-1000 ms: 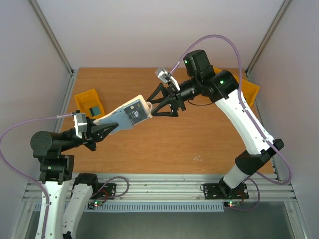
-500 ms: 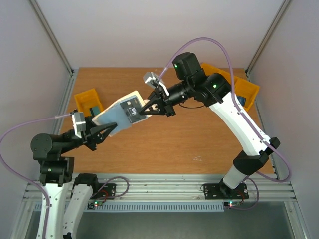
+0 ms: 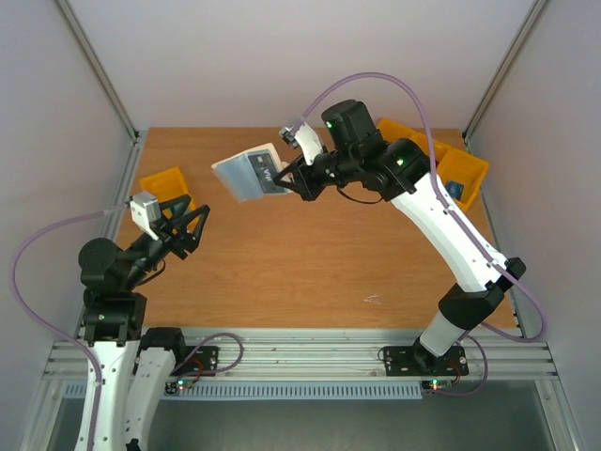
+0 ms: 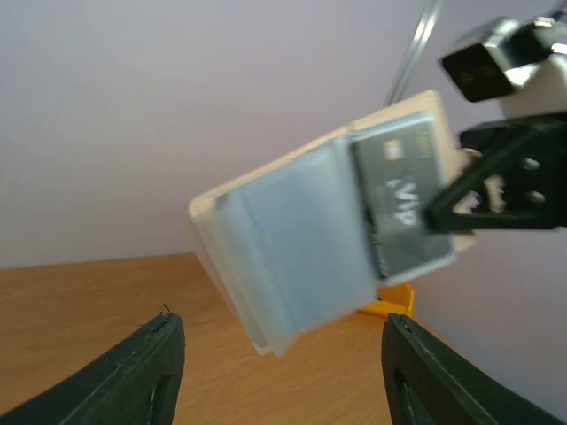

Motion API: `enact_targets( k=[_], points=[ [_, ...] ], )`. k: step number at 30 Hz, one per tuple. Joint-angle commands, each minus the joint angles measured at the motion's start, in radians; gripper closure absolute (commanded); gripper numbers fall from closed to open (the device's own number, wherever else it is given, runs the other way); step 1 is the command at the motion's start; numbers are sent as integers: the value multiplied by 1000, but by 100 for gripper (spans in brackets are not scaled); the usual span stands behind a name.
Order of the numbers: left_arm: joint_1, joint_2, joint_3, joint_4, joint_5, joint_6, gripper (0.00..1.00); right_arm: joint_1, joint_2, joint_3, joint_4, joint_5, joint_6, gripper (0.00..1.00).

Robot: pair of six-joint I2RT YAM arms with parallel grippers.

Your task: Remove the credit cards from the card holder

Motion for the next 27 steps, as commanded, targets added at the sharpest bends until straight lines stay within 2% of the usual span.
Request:
enact_targets(
  k=[1, 3, 5, 7, 10, 12, 17, 21, 24, 27],
  points=[
    [3, -15, 19, 116, 142, 29, 44, 3, -7, 3, 18, 221, 93, 99],
    [3, 1, 26, 209, 252, -3, 55, 9, -3, -1, 28, 195, 104, 99],
    [-1, 30, 23, 304, 308, -110, 63, 29, 3, -2, 52, 132, 94, 99],
    [-9, 63, 28, 330, 279, -248, 73, 52, 12, -1, 84, 78, 76, 99],
    [-17, 102, 35, 357, 260, -278, 80, 82, 34, 18, 101, 38, 49, 99],
    [-73, 118, 38, 372, 278, -279, 80, 94, 51, 43, 94, 15, 35, 99],
    [-126, 134, 34, 351, 275, -239, 80, 98, 69, 67, 102, -100, 11, 99],
    [-105, 115, 9, 337, 133, -296, 77, 99, 73, 83, 82, -195, -30, 99],
    [-84, 103, -15, 333, 128, -355, 77, 99, 61, 77, 77, -263, -59, 99],
    [-81, 96, -16, 317, 156, -343, 77, 99, 57, 74, 74, -306, -75, 99]
  ],
)
